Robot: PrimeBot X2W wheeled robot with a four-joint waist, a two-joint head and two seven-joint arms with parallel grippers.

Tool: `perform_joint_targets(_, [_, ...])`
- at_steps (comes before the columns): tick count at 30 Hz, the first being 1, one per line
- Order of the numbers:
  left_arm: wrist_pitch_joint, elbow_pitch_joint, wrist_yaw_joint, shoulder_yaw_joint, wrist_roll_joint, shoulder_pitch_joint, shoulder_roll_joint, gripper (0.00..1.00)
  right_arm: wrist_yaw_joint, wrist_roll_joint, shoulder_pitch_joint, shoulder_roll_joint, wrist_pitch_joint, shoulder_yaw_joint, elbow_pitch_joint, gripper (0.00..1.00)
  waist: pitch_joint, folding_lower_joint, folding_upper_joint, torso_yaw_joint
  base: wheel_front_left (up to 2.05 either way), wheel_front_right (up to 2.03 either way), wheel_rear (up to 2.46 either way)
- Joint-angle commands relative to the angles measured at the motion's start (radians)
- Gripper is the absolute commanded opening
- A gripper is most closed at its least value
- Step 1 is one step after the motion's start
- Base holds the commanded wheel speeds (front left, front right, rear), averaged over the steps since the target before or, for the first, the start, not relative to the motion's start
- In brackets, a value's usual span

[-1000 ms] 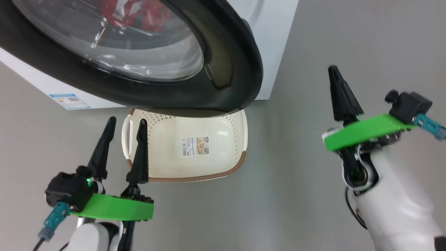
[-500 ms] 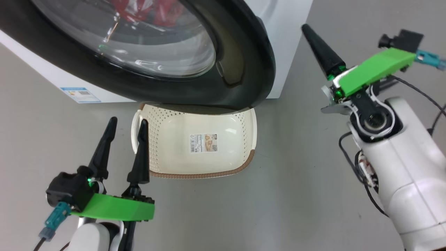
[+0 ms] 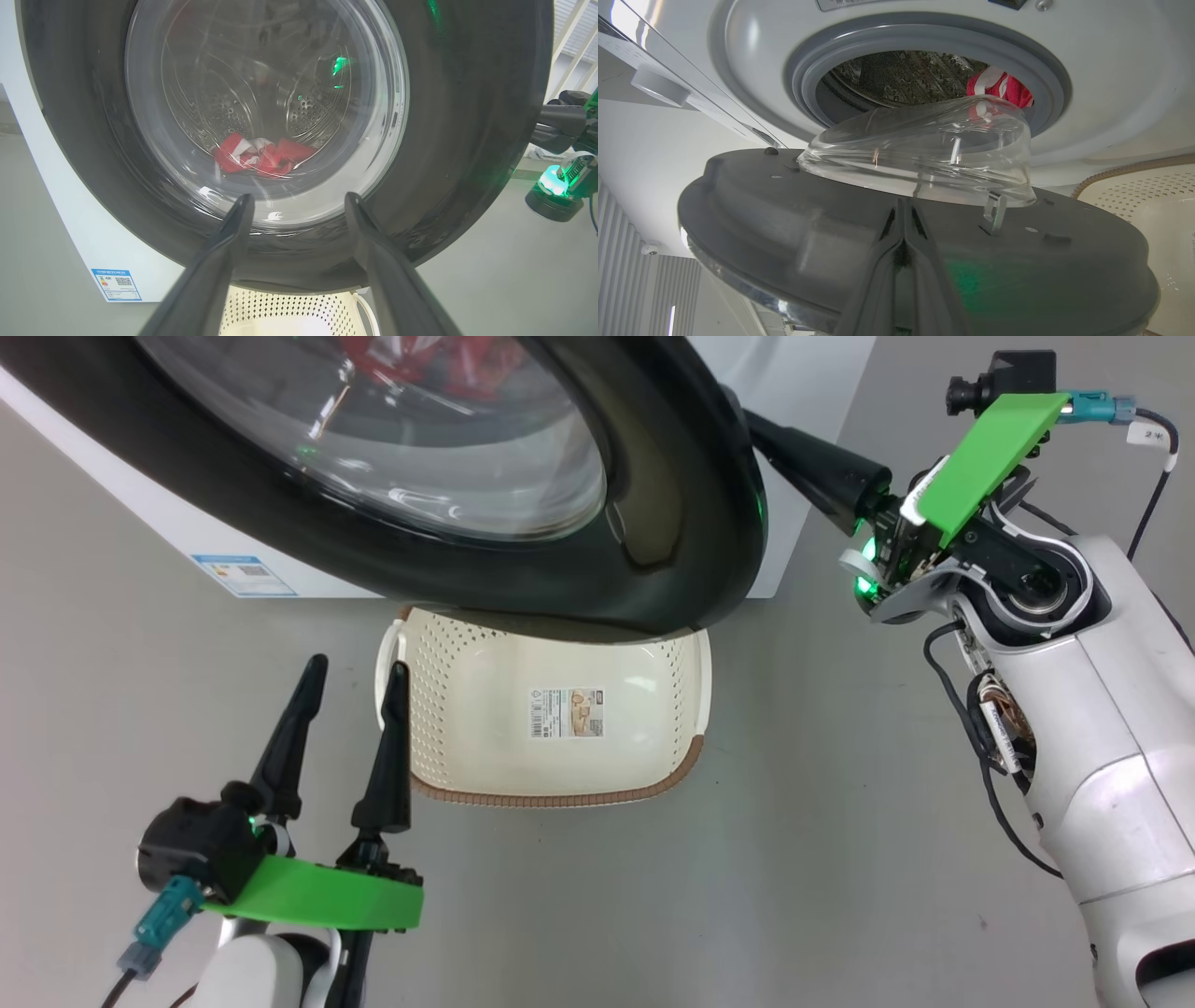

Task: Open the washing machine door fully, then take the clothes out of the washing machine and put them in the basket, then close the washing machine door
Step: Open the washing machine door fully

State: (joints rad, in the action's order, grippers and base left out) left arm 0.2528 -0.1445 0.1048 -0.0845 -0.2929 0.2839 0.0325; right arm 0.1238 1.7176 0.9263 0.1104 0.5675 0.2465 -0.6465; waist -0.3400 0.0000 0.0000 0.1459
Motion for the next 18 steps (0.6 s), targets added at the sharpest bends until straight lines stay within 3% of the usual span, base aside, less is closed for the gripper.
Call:
perform_joint_targets(1, [0.009,0.018,-0.005,0.031,-0.003,0.007,0.018,1.0,0.007,-0.028,0.013,-0.019,0.032,0.022,0.029,0.0,0.004,0.0,0.0,0.005,0.0,0.0,0.0])
perform_joint_targets(18, [0.009,0.006,-0.029,0.049,-0.013,-0.033,0.018,1.0,0.007,-0.052,-0.113,-0.048,0.163,0.071,0.106,0.0,0.106,0.0,0.0,0.05,0.0,0.0,0.0])
